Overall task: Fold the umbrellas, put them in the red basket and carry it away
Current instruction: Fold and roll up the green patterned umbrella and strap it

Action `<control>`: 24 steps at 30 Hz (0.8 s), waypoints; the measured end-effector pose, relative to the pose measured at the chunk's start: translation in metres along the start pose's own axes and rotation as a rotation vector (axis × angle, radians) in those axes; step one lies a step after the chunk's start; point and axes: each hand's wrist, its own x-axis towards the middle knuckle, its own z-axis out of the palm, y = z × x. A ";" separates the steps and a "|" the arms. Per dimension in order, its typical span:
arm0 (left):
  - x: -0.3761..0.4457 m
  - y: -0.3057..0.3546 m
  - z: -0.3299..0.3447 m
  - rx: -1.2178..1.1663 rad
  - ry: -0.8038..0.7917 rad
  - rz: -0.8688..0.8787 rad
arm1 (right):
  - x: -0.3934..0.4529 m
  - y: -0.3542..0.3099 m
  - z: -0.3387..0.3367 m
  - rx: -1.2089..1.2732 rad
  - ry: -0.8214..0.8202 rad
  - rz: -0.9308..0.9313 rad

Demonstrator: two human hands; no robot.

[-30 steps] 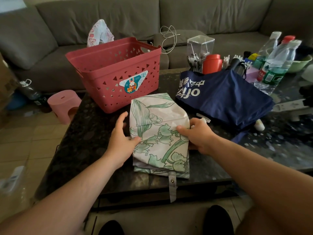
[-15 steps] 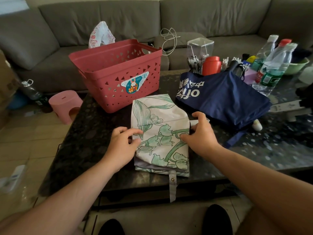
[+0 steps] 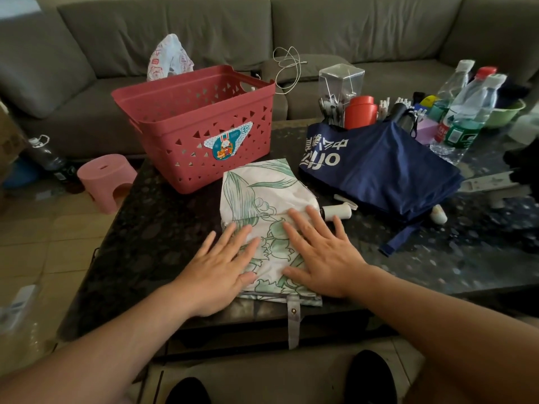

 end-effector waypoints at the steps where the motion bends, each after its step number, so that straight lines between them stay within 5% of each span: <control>1: -0.002 -0.004 -0.001 -0.016 -0.029 -0.015 | -0.001 0.003 -0.002 -0.014 -0.019 -0.006; 5: -0.006 -0.011 -0.011 -0.088 -0.052 0.004 | -0.003 0.007 -0.009 -0.032 -0.078 -0.043; 10: -0.006 -0.011 -0.027 -0.298 0.499 0.139 | -0.005 -0.009 -0.018 -0.006 0.195 -0.230; 12: -0.006 -0.013 -0.027 -0.352 0.571 0.170 | -0.008 -0.014 -0.018 0.030 0.233 -0.315; 18: -0.018 -0.034 -0.016 -0.387 0.280 0.093 | -0.020 -0.020 -0.005 0.070 -0.205 -0.274; 21: -0.024 -0.038 -0.014 -0.562 0.290 -0.117 | -0.019 -0.017 -0.006 0.321 -0.142 -0.230; 24: -0.028 -0.032 -0.018 -0.683 0.184 -0.226 | -0.014 -0.008 0.000 0.539 0.104 -0.133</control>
